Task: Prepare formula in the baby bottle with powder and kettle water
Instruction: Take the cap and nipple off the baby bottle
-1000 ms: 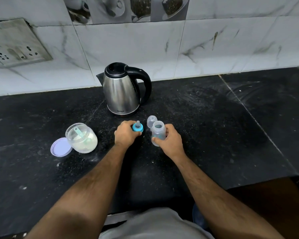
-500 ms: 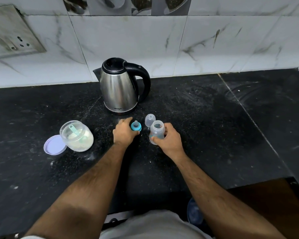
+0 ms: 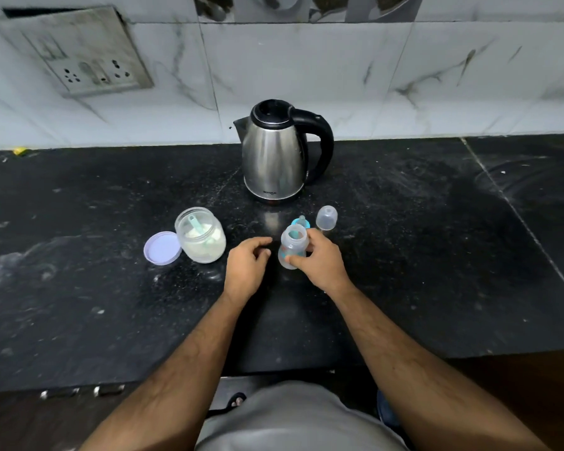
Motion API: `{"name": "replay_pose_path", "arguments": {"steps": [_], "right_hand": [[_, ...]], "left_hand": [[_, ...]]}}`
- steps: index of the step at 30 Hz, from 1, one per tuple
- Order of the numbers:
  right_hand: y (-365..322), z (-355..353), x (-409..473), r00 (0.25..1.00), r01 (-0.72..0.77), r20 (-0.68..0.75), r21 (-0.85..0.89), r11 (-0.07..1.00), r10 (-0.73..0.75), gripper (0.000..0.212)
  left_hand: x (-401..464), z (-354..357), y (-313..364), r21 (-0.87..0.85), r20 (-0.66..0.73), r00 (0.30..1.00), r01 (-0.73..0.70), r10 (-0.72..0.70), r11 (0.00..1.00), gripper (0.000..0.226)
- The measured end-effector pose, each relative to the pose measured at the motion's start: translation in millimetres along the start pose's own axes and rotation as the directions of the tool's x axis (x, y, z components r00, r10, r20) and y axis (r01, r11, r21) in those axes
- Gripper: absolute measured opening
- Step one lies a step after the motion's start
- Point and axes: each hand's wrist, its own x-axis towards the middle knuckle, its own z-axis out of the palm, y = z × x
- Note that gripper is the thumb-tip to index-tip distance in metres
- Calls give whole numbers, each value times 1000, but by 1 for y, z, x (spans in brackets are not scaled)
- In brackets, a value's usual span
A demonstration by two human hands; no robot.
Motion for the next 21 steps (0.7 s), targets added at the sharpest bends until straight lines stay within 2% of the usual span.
{"name": "replay_pose_path", "arguments": {"steps": [7, 16, 19, 21], "right_hand": [[-19, 35, -5, 997, 11, 73, -11, 1000, -10, 44], [-25, 46, -12, 998, -19, 64, -42, 999, 22, 49], [-23, 45, -13, 993, -43, 101, -92, 995, 52, 65], [-22, 42, -15, 992, -64, 99, -172, 983, 82, 77]], "left_hand": [[-17, -22, -21, -85, 72, 997, 16, -10, 996, 32], [-23, -32, -28, -74, 137, 990, 28, -18, 997, 38], [-25, -33, -28, -89, 145, 988, 67, -53, 994, 40], [-31, -37, -29, -88, 70, 994, 95, -89, 992, 33]]}}
